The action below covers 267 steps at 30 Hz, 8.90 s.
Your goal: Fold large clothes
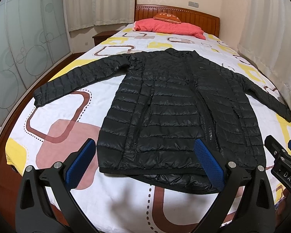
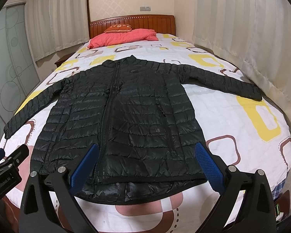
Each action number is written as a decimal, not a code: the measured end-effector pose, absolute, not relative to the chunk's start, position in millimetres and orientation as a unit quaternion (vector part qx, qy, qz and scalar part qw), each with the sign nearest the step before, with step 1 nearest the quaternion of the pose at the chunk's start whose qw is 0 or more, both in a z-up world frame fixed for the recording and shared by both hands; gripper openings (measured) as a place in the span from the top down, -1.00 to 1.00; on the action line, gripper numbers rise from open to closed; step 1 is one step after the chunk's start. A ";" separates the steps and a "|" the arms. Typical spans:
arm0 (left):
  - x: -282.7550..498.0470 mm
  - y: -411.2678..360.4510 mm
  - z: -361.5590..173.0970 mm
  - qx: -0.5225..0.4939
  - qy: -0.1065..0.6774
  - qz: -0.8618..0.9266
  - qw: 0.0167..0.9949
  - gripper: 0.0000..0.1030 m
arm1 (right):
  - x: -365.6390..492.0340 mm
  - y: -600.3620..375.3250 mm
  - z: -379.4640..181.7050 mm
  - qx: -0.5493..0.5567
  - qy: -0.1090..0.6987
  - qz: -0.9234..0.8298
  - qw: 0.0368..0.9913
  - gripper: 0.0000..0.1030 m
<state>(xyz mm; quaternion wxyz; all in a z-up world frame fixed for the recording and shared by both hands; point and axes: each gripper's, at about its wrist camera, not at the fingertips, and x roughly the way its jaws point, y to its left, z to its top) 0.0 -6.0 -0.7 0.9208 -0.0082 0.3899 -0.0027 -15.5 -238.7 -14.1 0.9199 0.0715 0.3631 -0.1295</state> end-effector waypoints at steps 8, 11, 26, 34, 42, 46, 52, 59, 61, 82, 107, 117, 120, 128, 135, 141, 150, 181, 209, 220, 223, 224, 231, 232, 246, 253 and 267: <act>2.0 -5.3 0.2 -0.009 0.391 -0.003 0.920 -0.96 | -14.3 -237.8 -14.6 0.071 0.364 -0.130 0.920 -0.91; 1.9 -5.6 -0.1 -0.010 0.392 -0.003 0.920 -0.96 | -13.7 -237.9 -14.6 0.071 0.364 -0.130 0.919 -0.91; 22.9 -5.3 -12.6 -0.012 0.405 -0.002 0.914 -0.96 | -0.2 -241.7 -23.2 0.070 0.378 -0.130 0.914 -0.91; 77.5 31.2 -40.5 -0.069 0.454 0.023 0.888 -0.96 | 26.2 -289.2 -36.7 0.103 0.385 -0.153 0.904 -0.91; 147.6 84.4 -69.2 -0.100 0.458 0.105 0.877 -0.96 | 61.6 -429.1 -68.8 0.226 0.357 -0.226 0.878 -0.82; 174.9 112.0 -86.9 -0.111 0.459 0.150 0.869 -0.70 | 72.6 -513.3 -93.3 0.289 0.342 -0.284 0.848 -0.01; 198.8 156.3 -117.4 -0.172 0.471 0.210 0.839 -0.66 | 74.9 -628.4 -129.5 0.426 0.254 -0.299 0.815 -0.11; 217.1 169.3 -127.2 -0.175 0.460 0.260 0.831 -0.68 | 82.8 -718.2 -150.5 0.473 0.172 -0.347 0.791 -0.25; 220.2 172.8 -129.9 -0.179 0.456 0.271 0.829 -0.69 | 87.4 -735.0 -150.3 0.473 0.155 -0.360 0.789 -0.25; 213.1 192.1 -132.7 -0.161 0.433 0.303 0.834 -0.81 | 182.8 -605.4 -38.5 0.282 0.133 -0.234 0.921 0.83; 208.5 207.6 -143.9 -0.146 0.408 0.314 0.845 -0.96 | 399.4 -186.0 -81.4 0.120 0.323 0.081 0.935 0.83; 208.0 207.8 -143.8 -0.145 0.407 0.314 0.845 -0.96 | 418.0 -120.5 -119.5 0.057 0.411 0.091 0.905 0.62; 208.0 207.7 -143.8 -0.145 0.407 0.314 0.845 -0.96 | 410.8 -116.8 -116.9 0.040 0.409 0.105 0.905 -0.42; 206.8 206.7 -142.8 -0.142 0.407 0.316 0.845 -0.96 | 369.6 -141.2 -74.3 0.056 0.359 0.146 0.920 -0.56; 207.4 206.8 -142.7 -0.141 0.407 0.316 0.845 -0.96 | 364.5 -290.9 -50.1 0.077 0.337 0.010 0.938 -0.02; 209.0 206.1 -143.5 -0.137 0.408 0.319 0.844 -0.96 | 369.9 -429.6 -93.2 0.121 0.377 -0.134 0.908 0.13; 210.3 206.0 -144.3 -0.134 0.409 0.319 0.844 -0.96 | 386.5 -431.8 -94.8 0.119 0.388 -0.111 0.907 0.11; 202.3 232.4 -133.8 -0.225 0.384 0.288 0.848 -0.96 | 389.5 -375.8 -143.6 0.081 0.403 -0.103 0.906 -0.14; 237.8 300.4 -77.7 -0.255 0.210 0.319 0.888 0.89 | 381.6 -375.7 -143.0 0.075 0.394 -0.104 0.910 -0.24; 322.1 73.5 -50.3 -0.094 0.256 0.093 0.958 0.93 | 380.9 -376.1 -142.9 0.078 0.393 -0.103 0.910 -0.24; 336.8 22.9 -55.4 -0.067 0.272 0.052 0.959 0.93 | 380.7 -377.3 -141.5 0.081 0.393 -0.101 0.911 -0.25; 338.2 10.2 -55.9 -0.060 0.274 0.043 0.959 0.93 | 380.6 -378.0 -141.0 0.082 0.392 -0.101 0.911 -0.25; 367.3 -58.7 -100.6 -0.030 0.352 -0.024 0.935 0.87 | 380.6 -377.2 -141.3 0.081 0.393 -0.101 0.910 -0.30; 366.6 -58.9 -104.2 -0.033 0.359 -0.025 0.932 0.85 | 381.0 -377.0 -141.0 0.081 0.394 -0.100 0.910 -0.32; 303.7 8.9 -66.1 -0.063 0.315 0.005 0.947 -0.17 | 370.1 -310.6 -104.7 0.054 0.382 -0.063 0.920 -0.51; 306.2 94.7 -68.3 -0.084 0.319 0.087 0.940 -0.18 | 392.0 -206.1 -79.8 0.056 0.382 0.033 0.922 -0.51; 316.2 157.5 -80.4 -0.088 0.326 0.128 0.932 -0.18 | 429.7 -131.2 -115.2 0.065 0.428 0.078 0.898 0.62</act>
